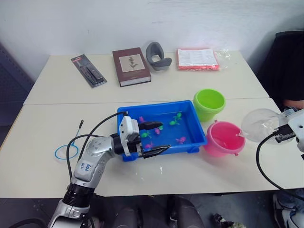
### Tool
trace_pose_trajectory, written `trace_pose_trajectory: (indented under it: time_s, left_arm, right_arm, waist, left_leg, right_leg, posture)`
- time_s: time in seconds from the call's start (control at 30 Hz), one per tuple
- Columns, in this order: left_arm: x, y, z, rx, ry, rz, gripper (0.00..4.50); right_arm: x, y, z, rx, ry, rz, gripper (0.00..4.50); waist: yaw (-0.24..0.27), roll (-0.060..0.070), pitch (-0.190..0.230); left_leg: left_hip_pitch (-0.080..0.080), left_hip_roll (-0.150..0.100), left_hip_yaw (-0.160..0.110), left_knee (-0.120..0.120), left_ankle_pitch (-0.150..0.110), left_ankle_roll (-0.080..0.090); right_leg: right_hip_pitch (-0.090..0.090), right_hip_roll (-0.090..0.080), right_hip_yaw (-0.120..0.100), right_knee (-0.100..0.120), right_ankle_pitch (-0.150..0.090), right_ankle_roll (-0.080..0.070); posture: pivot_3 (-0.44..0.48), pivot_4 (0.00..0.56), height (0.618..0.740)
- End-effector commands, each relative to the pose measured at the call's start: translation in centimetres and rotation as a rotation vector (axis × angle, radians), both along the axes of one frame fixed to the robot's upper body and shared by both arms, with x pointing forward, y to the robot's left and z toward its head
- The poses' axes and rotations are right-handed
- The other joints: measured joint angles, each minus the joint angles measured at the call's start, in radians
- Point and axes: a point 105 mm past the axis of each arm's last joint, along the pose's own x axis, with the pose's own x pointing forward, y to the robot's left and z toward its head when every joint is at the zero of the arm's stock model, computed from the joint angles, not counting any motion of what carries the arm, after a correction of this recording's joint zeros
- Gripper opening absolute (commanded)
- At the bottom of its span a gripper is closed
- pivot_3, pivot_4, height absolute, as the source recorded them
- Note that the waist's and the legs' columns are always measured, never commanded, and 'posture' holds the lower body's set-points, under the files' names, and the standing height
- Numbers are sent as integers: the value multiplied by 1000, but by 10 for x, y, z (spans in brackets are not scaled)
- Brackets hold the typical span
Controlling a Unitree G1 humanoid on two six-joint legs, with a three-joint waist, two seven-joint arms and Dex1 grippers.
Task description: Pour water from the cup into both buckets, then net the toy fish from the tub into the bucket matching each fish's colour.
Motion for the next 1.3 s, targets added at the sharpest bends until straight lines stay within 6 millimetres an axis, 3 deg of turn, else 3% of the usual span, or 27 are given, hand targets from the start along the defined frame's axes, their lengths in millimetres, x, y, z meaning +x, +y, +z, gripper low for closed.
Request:
trace_pose_trajectory:
  time_s: [0.03, 0.53, 1.3]
  left_arm:
    - [-6, -5, 8, -6, -52, -22, 4500]
    - [-7, -10, 8, -13, -70, -25, 4500]
    - [-4, -13, 10, -22, -89, -19, 4500]
  right_arm:
    - [1, 3, 19, -102, -65, 15, 54]
    - [9, 18, 23, -242, -100, 66, 54]
    - [6, 19, 20, -352, -142, 95, 54]
  waist:
    - [0, 0, 0]
    - [0, 0, 0]
    - [-1, 0, 0]
  left_leg:
    - [0, 0, 0, 0, 0, 0]
    - [0, 0, 0, 0, 0, 0]
    - [0, 0, 0, 0, 0, 0]
  right_leg:
    - [0, 0, 0, 0, 0, 0]
    - [0, 0, 0, 0, 0, 0]
    - [0, 0, 0, 0, 0, 0]
  posture:
    - [0, 150, 740]
    - [0, 150, 740]
    - [0, 150, 740]
